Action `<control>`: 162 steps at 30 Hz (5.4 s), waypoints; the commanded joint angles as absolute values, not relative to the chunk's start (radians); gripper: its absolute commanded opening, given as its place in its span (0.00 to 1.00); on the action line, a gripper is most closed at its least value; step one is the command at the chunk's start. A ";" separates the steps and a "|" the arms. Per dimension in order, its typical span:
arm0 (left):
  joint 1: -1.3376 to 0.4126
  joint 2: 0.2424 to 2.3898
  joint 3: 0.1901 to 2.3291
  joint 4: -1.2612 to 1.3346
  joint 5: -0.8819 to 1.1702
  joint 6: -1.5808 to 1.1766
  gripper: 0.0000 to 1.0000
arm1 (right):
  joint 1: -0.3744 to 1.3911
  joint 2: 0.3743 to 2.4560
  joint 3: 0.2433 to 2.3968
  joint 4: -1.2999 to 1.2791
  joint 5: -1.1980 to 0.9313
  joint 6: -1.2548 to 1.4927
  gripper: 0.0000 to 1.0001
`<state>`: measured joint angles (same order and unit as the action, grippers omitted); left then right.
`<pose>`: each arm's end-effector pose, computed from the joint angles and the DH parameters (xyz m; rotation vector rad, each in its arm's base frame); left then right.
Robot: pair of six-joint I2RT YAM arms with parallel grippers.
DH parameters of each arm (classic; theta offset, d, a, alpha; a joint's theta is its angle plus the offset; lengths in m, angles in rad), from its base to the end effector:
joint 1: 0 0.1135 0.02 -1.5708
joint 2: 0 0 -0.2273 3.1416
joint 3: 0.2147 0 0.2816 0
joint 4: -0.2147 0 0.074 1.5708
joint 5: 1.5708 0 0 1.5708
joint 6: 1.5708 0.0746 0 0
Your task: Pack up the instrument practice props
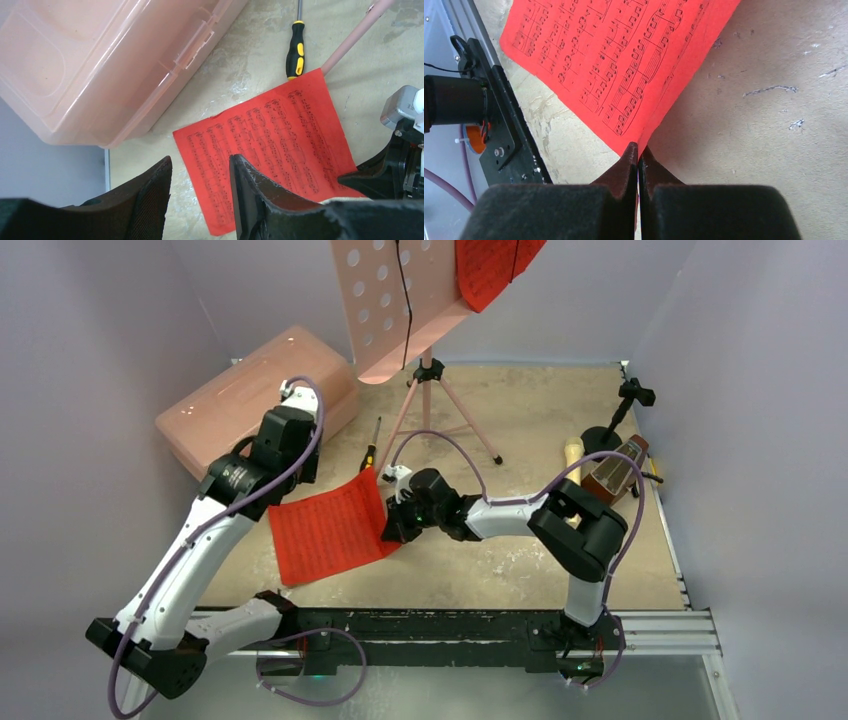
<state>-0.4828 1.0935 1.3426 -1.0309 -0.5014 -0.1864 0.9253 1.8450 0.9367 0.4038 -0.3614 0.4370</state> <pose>0.2526 -0.0919 0.3431 0.0943 2.2452 0.2350 0.2340 0.3545 0.0828 -0.7824 2.1332 1.1601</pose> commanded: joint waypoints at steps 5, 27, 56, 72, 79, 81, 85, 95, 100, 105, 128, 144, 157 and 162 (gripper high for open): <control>-0.476 0.936 1.080 -0.622 -0.536 -0.188 0.46 | 1.027 1.871 0.986 0.438 -0.277 0.579 0.00; -0.475 0.661 0.790 -0.418 -0.582 -0.255 0.47 | 1.146 1.826 0.946 0.392 -0.004 0.742 0.00; -0.474 0.524 0.759 -0.403 -0.644 -0.262 0.47 | 1.211 1.913 1.044 0.517 0.062 0.980 0.00; -0.472 0.503 0.755 -0.410 -0.649 -0.268 0.47 | 1.252 1.884 0.977 0.555 0.130 1.054 0.00; -0.473 0.501 0.754 -0.408 -0.652 -0.270 0.47 | 1.258 1.875 0.958 0.561 0.180 1.092 0.00; -0.471 0.500 0.753 -0.408 -0.652 -0.270 0.47 | 1.261 1.883 0.960 0.569 0.176 1.099 0.00; -0.471 0.499 0.754 -0.407 -0.652 -0.270 0.47 | 1.261 1.889 0.964 0.570 0.192 1.116 0.00; -0.471 0.497 0.752 -0.408 -0.652 -0.270 0.47 | 1.263 1.918 1.012 0.543 0.137 1.084 0.04; -0.471 0.497 0.752 -0.407 -0.649 -0.269 0.47 | 1.264 1.905 1.016 0.485 0.142 1.058 0.22; -0.470 0.494 0.753 -0.407 -0.648 -0.268 0.47 | 1.263 1.885 1.028 0.392 0.167 1.008 0.40; -0.466 0.474 0.750 -0.400 -0.644 -0.255 0.47 | 1.312 1.934 1.171 0.163 0.028 0.679 0.59; -0.463 0.486 0.748 -0.398 -0.638 -0.243 0.48 | 1.310 1.770 1.156 0.004 0.225 0.474 0.79; -0.461 0.542 0.750 -0.377 -0.589 -0.219 0.54 | 0.948 1.461 1.046 0.127 0.332 0.188 0.89; -0.460 0.568 0.751 -0.354 -0.526 -0.210 0.66 | 0.790 1.357 1.014 0.248 0.331 0.089 0.91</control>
